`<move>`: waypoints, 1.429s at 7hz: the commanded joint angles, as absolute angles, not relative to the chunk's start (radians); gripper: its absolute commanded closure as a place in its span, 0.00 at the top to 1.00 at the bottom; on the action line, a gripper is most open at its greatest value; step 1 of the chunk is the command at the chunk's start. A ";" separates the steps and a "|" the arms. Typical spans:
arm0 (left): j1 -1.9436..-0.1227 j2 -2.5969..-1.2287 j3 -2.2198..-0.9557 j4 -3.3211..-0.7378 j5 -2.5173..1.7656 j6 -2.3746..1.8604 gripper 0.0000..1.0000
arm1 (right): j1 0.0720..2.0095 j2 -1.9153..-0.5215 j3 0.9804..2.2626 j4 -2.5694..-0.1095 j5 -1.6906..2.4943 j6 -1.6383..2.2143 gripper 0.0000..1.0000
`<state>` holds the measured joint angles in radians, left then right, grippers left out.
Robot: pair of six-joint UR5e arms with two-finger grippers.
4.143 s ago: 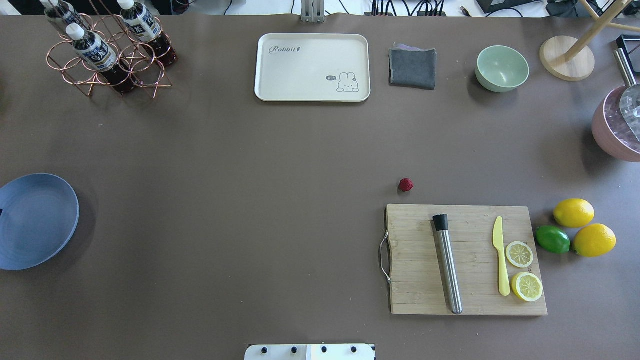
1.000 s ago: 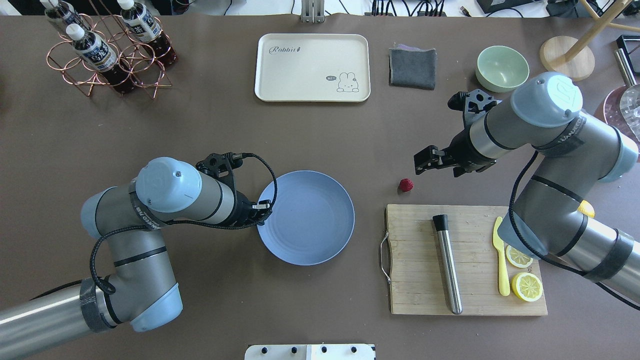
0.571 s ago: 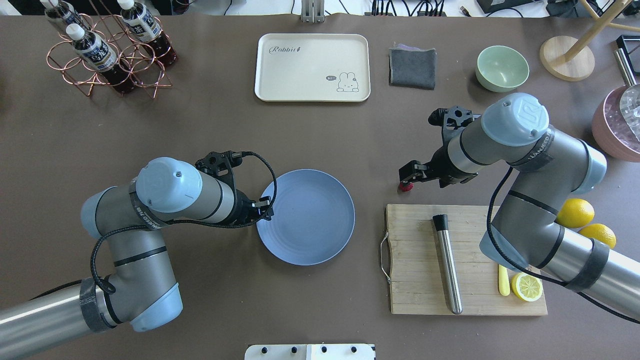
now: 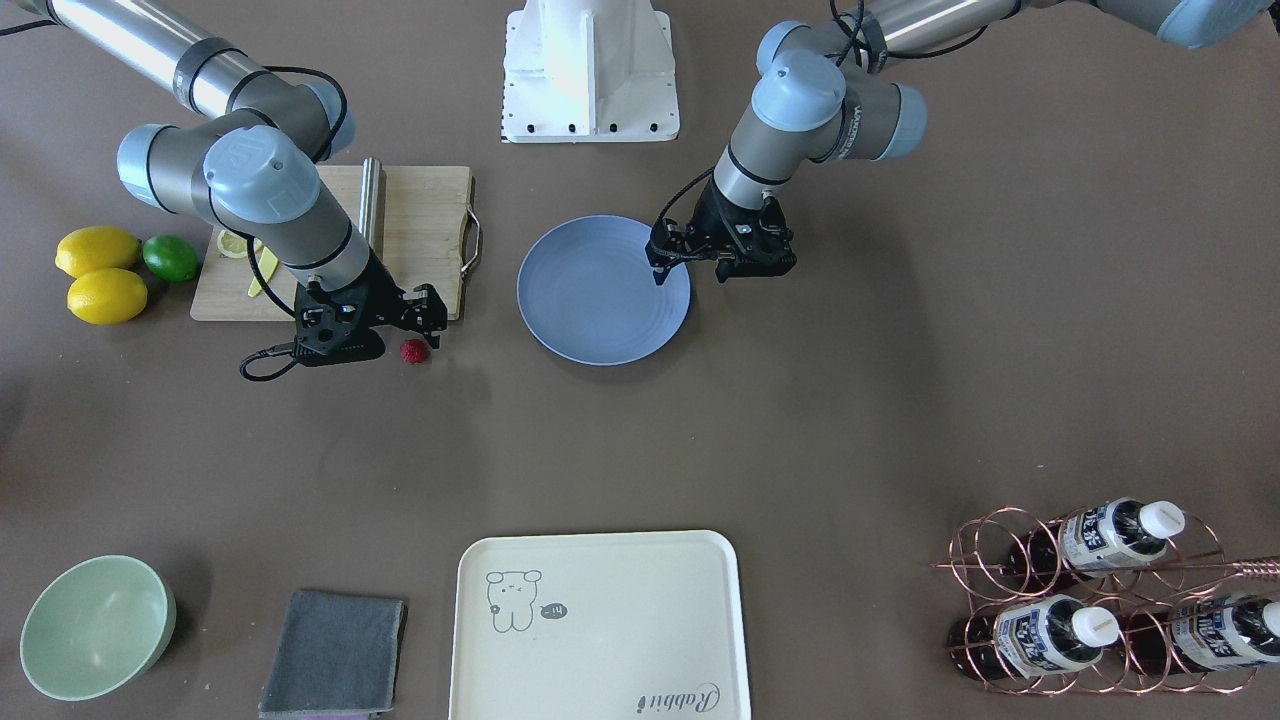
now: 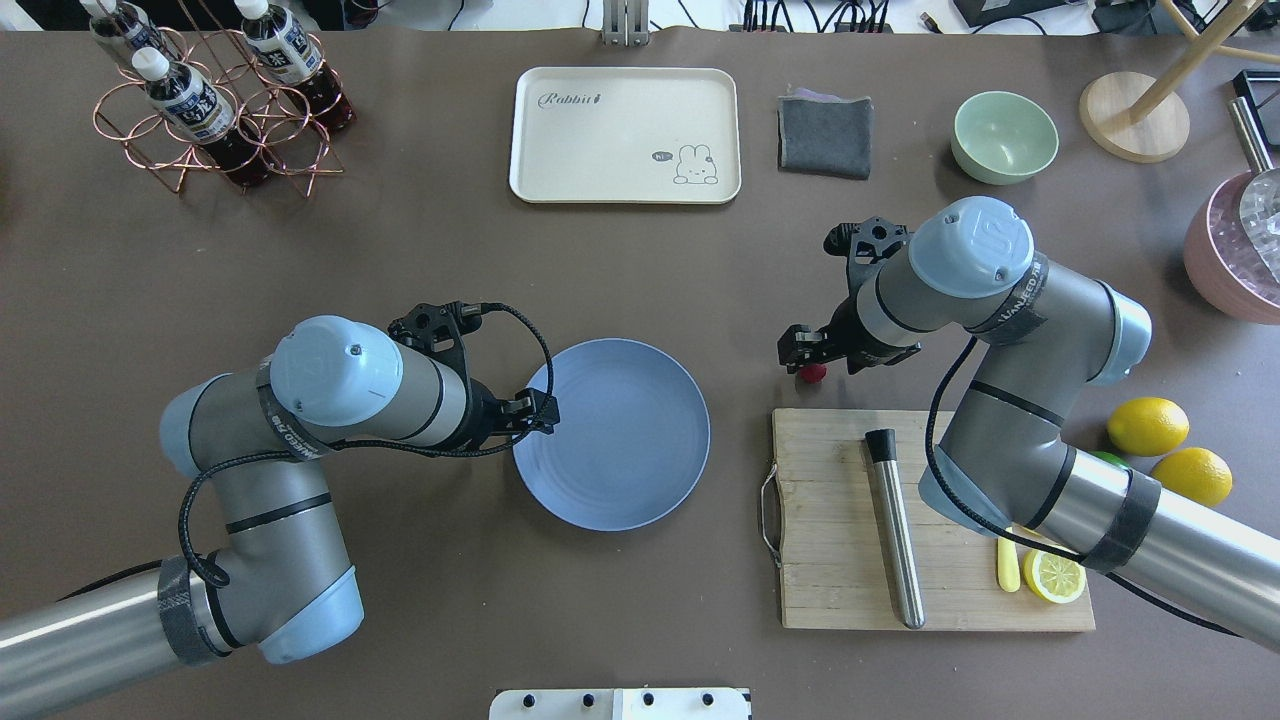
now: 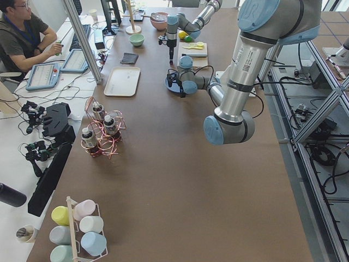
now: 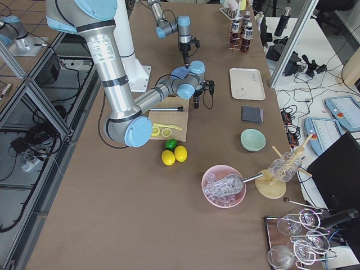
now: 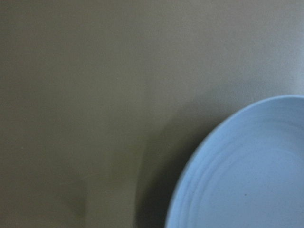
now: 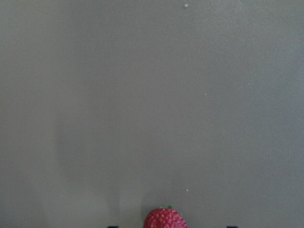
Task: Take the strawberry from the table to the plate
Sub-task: 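Carry the strawberry with the right gripper over the blue plate while the left arm withdraws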
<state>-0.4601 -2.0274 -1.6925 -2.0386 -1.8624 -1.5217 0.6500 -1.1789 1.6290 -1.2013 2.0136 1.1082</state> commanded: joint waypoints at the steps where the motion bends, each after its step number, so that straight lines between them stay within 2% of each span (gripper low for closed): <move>1: -0.465 -2.025 -1.694 -2.037 -1.862 -1.522 0.96 | 0.647 -1.172 1.620 -1.203 2.011 1.112 0.20; 2: -0.468 -2.025 -1.695 -2.039 -1.862 -1.522 0.96 | 0.647 -1.170 1.620 -1.204 2.011 1.112 0.00; 4: -0.472 -2.025 -1.701 -2.037 -1.864 -1.522 0.96 | 0.663 -1.151 1.629 -1.213 2.020 1.112 0.00; 7: -0.587 -1.962 -1.767 -2.028 -1.919 -1.455 0.96 | 0.658 -0.996 1.709 -1.438 2.036 1.191 0.00; 10: -0.675 -1.875 -1.767 -2.036 -1.982 -1.283 0.96 | 0.482 -0.918 1.692 -1.434 1.887 1.340 0.00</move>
